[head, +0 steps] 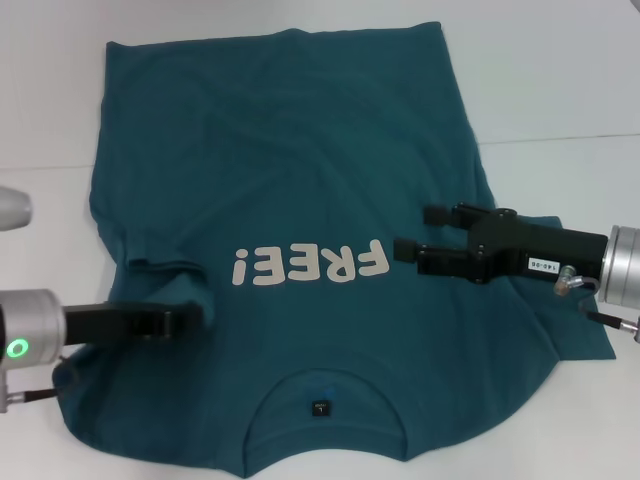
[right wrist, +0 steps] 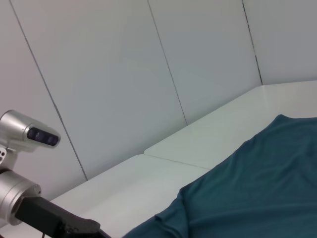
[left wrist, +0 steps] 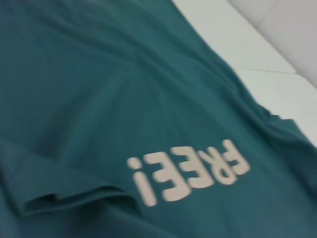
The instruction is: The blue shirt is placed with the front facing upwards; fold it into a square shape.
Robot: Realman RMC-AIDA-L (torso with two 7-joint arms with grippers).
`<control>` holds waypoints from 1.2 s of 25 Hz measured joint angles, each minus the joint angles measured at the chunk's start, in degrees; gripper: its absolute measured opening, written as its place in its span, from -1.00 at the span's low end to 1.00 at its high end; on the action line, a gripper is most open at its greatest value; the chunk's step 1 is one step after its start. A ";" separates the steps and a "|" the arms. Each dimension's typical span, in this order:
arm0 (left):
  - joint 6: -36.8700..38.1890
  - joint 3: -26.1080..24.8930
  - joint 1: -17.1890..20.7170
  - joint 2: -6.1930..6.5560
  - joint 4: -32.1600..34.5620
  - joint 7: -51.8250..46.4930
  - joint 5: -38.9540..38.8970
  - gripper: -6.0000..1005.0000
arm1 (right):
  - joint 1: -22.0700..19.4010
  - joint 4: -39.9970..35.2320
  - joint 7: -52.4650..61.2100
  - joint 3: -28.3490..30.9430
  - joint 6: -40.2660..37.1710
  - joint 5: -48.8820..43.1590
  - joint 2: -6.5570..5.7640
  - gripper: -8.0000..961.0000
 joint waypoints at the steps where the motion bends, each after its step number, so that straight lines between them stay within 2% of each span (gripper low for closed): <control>1: 0.00 0.33 -0.04 -0.01 0.00 -0.09 -0.26 -0.95 | -0.01 0.00 -0.03 0.00 0.00 0.00 0.01 0.96; 9: -0.21 5.24 -0.44 -0.23 -0.85 -1.54 -3.36 -0.95 | -0.09 0.00 -0.14 0.00 -0.19 0.03 0.01 0.96; 14: -0.82 6.15 -0.68 -0.27 -2.35 -1.53 -4.23 -0.95 | -0.19 0.00 -0.16 0.00 -0.54 -0.04 0.01 0.96; 19: -1.32 3.46 -0.33 0.12 -2.29 -0.71 -5.60 -0.95 | -0.25 0.00 -0.14 -0.01 -0.53 -0.10 -0.05 0.96; 25: -8.54 -0.46 -0.06 0.17 -3.26 -0.64 -5.10 -0.95 | -0.14 0.01 0.19 0.00 -0.54 -0.12 -0.07 0.96; 30: -15.87 -1.69 -0.17 0.18 -4.90 -2.04 -5.09 -0.73 | 0.11 0.00 0.38 0.00 -0.55 -0.03 -0.06 0.96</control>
